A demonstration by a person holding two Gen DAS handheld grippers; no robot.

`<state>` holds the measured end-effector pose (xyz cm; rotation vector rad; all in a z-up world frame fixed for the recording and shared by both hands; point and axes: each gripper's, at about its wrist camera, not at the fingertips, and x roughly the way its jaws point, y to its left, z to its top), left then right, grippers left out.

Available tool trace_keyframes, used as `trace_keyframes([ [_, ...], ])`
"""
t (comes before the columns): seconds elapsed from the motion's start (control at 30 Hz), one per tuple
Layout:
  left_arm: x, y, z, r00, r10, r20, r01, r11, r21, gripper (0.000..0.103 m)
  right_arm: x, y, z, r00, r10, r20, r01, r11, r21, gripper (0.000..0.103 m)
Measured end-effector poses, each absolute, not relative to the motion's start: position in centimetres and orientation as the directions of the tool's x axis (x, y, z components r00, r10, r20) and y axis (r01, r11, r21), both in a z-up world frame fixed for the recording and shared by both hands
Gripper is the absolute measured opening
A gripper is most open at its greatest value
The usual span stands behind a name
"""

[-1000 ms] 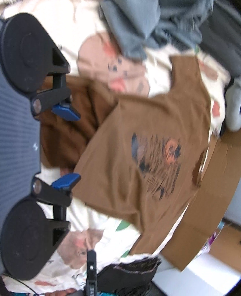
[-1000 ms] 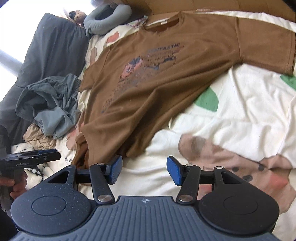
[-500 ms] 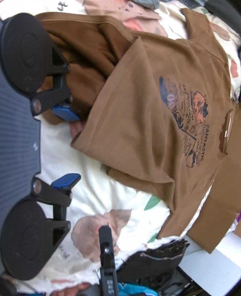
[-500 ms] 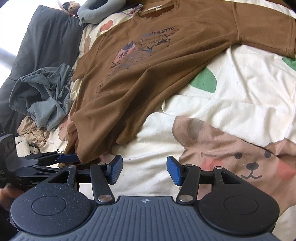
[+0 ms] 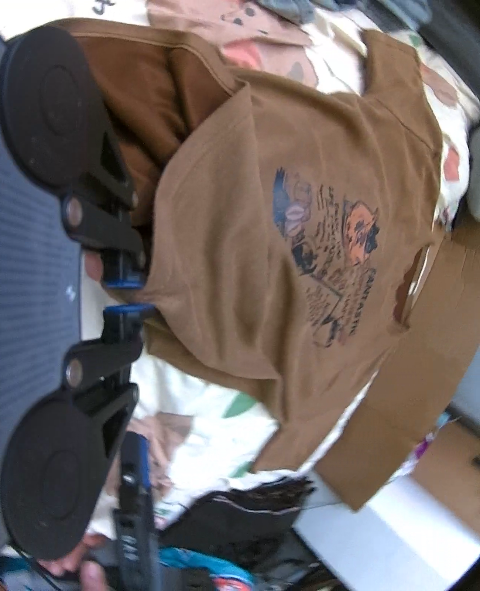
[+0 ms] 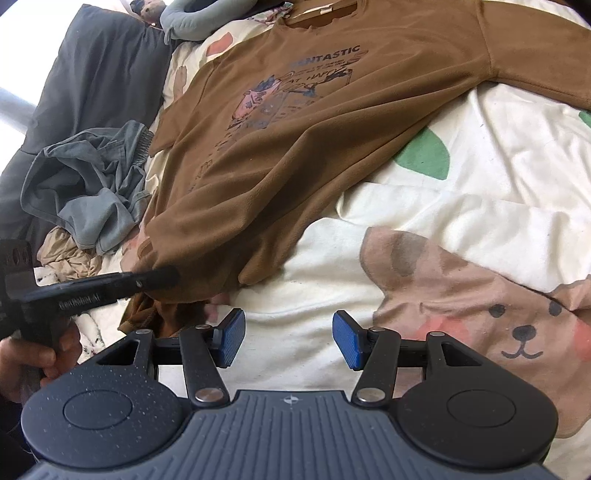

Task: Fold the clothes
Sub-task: 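Move both open grippers toward the T-shirt hem, then close the left gripper on the hem while the right gripper pinches the hem corner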

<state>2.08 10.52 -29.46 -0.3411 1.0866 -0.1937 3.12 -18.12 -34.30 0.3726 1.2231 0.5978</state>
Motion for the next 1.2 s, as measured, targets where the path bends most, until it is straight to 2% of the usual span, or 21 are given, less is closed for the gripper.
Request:
trace_keyframes([
  [0.23, 2.8, 13.1, -30.2, 0.461, -0.368, -0.808, -0.145, 0.867, -0.478, 0.008, 3.1, -18.0, -34.6, 0.201, 0.634, -0.746, -0.226, 0.772, 0.594, 0.057],
  [0.3, 3.0, 13.9, -30.1, 0.481, -0.349, -0.804, -0.183, 0.857, -0.481, 0.007, 3.3, -17.7, -34.8, 0.181, 0.653, -0.735, -0.234, 0.755, 0.613, 0.051],
  [0.4, 3.5, 14.8, -30.1, 0.498, -0.329, -0.802, -0.214, 0.850, -0.481, 0.007, 3.5, -17.0, -35.0, 0.156, 0.672, -0.723, -0.249, 0.736, 0.630, 0.051],
  [0.67, 5.4, 15.7, -31.2, 0.483, -0.320, -0.815, -0.210, 0.861, -0.462, 0.004, 4.0, -14.6, -35.8, 0.084, 0.733, -0.675, -0.269, 0.669, 0.693, 0.047],
  [0.77, 5.7, 15.9, -31.7, 0.476, -0.319, -0.820, -0.213, 0.862, -0.459, 0.003, 4.4, -13.5, -36.1, 0.068, 0.763, -0.643, -0.270, 0.635, 0.724, 0.036],
  [1.2, 5.4, 16.7, -33.2, 0.435, -0.357, -0.827, -0.195, 0.859, -0.473, 0.003, 6.9, -10.6, -38.5, 0.066, 0.834, -0.547, -0.147, 0.551, 0.822, 0.037],
])
